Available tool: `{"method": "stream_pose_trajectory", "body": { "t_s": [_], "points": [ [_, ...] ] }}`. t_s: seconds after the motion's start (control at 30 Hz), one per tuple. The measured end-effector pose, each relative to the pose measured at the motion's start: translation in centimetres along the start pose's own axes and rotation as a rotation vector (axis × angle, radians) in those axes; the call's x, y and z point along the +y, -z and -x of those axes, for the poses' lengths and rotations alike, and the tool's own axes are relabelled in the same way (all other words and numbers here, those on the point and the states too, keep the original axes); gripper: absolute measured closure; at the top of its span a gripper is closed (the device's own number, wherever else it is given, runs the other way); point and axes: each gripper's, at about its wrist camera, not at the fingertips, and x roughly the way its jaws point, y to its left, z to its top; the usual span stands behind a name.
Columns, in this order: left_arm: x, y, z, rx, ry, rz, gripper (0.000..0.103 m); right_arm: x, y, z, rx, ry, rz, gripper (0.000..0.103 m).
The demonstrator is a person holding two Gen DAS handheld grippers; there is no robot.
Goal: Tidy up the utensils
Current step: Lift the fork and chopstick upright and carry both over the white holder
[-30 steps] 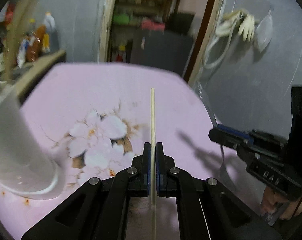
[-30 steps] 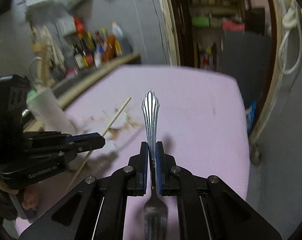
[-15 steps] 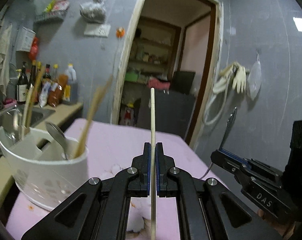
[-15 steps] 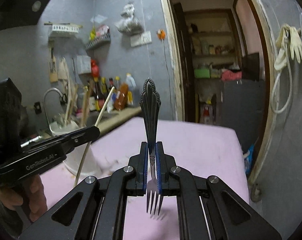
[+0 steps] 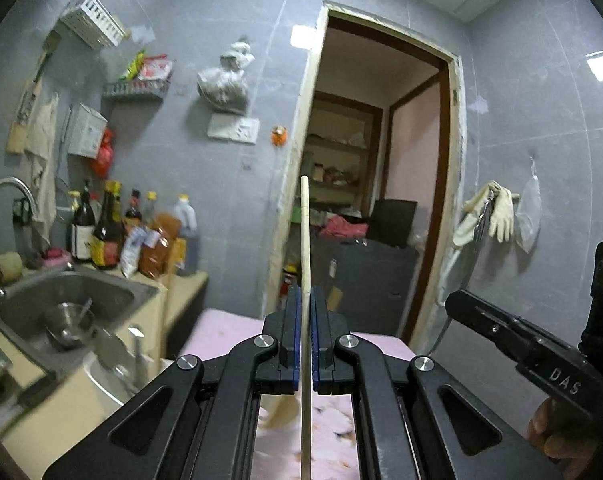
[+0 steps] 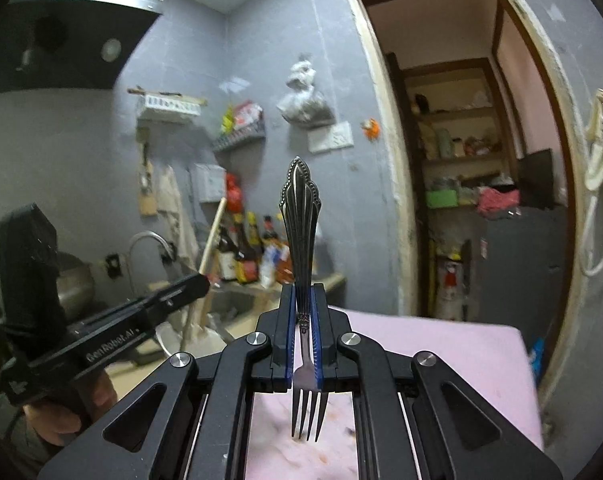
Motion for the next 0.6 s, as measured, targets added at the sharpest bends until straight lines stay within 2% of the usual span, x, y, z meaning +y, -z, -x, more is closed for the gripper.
{"method": "stream_pose_trajectory", "body": {
  "t_s": [0.13, 0.23, 0.4, 0.6],
  "points": [
    [3.0, -1.9, 0.2, -0.001, 0.053, -0.017, 0.101, 2.4, -1.2, -1.8, -0.041, -0.043, 0.004, 0.098],
    [5.0, -2.7, 0.3, -0.016, 0.048, -0.010, 0.101, 3.7, -1.6, -2.9, -0.068, -0.062, 0.009, 0.098],
    [7.6, -2.8, 0.0, -0.054, -0.003, 0.006, 0.101, 4.9, -1.7, -4.7, -0.082, -0.077, 0.002, 0.098],
    [10.6, -1.5, -1.2, -0.067, -0.080, 0.061, 0.101, 5.5, -0.4, -7.1, -0.040, -0.062, 0.006, 0.098]
  ]
}}
